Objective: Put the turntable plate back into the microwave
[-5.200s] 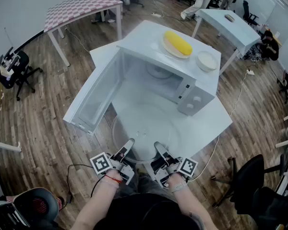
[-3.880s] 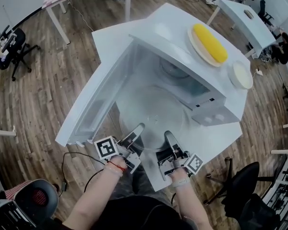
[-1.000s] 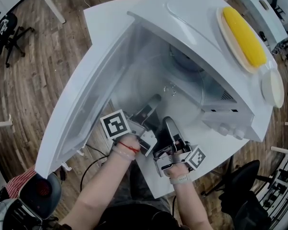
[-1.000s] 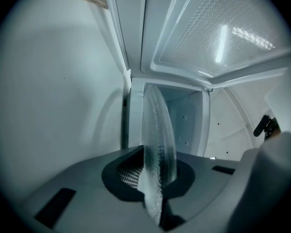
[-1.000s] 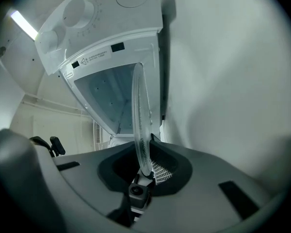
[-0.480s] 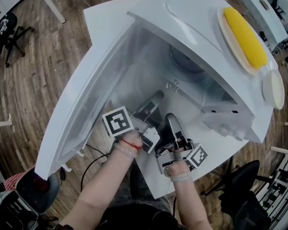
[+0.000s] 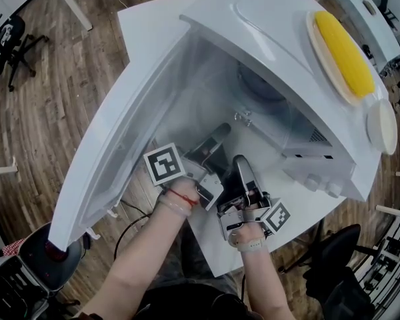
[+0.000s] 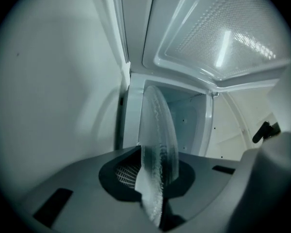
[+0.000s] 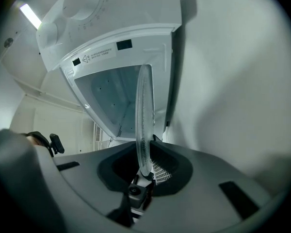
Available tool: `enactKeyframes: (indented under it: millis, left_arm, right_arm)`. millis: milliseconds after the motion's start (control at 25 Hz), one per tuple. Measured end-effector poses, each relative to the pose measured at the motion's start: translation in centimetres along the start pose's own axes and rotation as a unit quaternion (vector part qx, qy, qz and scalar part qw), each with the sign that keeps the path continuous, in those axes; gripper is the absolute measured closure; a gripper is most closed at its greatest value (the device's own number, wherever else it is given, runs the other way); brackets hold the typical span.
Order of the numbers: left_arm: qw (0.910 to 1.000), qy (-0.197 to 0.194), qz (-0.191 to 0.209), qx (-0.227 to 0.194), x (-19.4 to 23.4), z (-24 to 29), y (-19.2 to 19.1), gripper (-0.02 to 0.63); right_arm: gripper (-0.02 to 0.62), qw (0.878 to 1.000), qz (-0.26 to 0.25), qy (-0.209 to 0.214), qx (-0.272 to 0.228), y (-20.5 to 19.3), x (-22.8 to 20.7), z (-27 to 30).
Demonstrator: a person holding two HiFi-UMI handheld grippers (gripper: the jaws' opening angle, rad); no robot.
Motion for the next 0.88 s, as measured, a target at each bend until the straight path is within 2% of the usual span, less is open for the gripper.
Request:
enactKeyframes:
  millis: [360, 880]
  left_arm:
    - [0.9997, 0.005, 0.008, 0.022, -0.8, -1.1, -0.2, 0.56]
    - [0.9998, -0.001, -0.001, 0.017, -1.1, -1.3, 0.0, 0.56]
  right_arm:
    - [0.537, 1.0, -0.006, -0.019, 0.01, 0.7, 0.8, 0.2]
    - [0.535, 1.0, -0.015, -0.022, -0.004, 2.4, 1.2, 2.0]
Point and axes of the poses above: the fingertips, and each gripper's own axes: z forward along the fingers, x to its left, y out of its top, the point moved 9 cm from there along -z, backward along the fingers, and after that the axes turned 2 degrees about x, right-handed, at the moved point
